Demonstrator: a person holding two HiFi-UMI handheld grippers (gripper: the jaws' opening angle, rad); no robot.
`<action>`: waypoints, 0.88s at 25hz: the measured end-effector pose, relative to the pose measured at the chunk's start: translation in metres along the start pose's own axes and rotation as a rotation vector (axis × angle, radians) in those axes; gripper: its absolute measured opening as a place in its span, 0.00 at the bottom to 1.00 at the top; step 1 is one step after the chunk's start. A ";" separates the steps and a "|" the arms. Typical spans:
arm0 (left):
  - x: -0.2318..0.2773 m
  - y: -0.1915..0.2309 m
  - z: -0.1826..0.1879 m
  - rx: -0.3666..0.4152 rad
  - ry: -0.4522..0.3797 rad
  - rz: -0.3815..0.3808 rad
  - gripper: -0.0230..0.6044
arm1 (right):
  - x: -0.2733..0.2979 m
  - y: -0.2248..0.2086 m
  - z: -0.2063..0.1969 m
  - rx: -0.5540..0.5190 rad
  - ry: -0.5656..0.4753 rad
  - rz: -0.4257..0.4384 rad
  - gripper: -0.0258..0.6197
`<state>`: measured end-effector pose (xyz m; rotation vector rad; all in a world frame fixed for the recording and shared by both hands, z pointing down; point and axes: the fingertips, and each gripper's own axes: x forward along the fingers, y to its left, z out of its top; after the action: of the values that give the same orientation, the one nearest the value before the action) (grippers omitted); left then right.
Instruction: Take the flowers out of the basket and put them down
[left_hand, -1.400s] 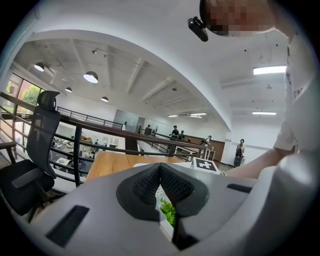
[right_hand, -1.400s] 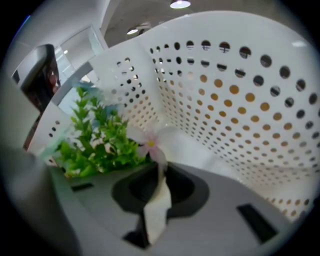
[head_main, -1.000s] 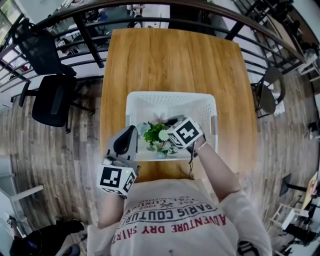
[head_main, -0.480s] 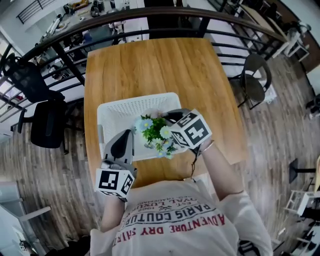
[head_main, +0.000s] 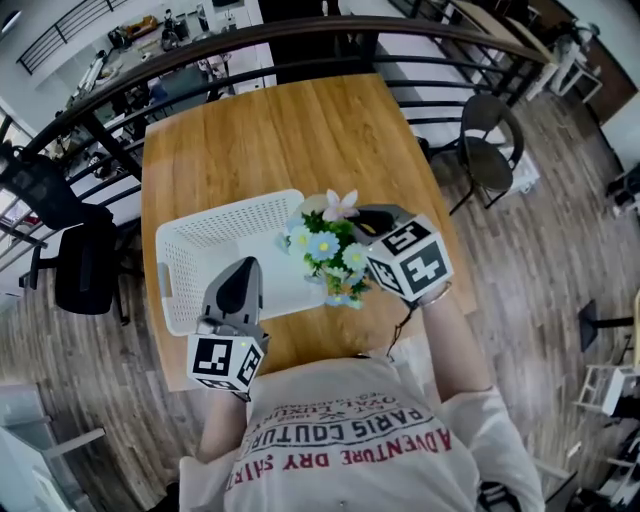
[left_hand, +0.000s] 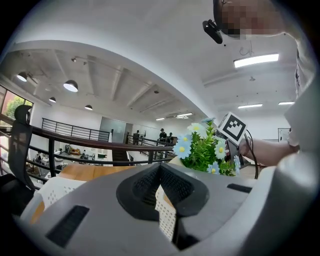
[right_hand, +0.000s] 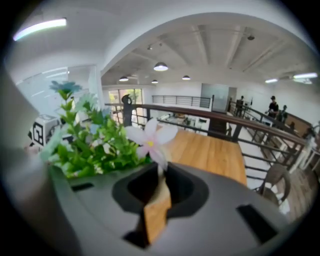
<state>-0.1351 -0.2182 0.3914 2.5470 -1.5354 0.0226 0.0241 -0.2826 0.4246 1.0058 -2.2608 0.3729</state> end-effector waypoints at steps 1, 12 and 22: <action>0.004 -0.006 -0.002 -0.002 0.000 -0.003 0.08 | -0.002 -0.006 -0.006 0.004 0.007 -0.001 0.14; 0.037 -0.062 -0.037 -0.027 0.038 -0.022 0.08 | 0.025 -0.050 -0.114 0.097 0.166 0.033 0.14; 0.038 -0.057 -0.060 -0.062 0.078 0.078 0.08 | 0.074 -0.066 -0.197 0.189 0.285 0.062 0.15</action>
<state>-0.0623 -0.2161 0.4467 2.4086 -1.5802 0.0817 0.1207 -0.2735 0.6232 0.9119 -2.0295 0.7215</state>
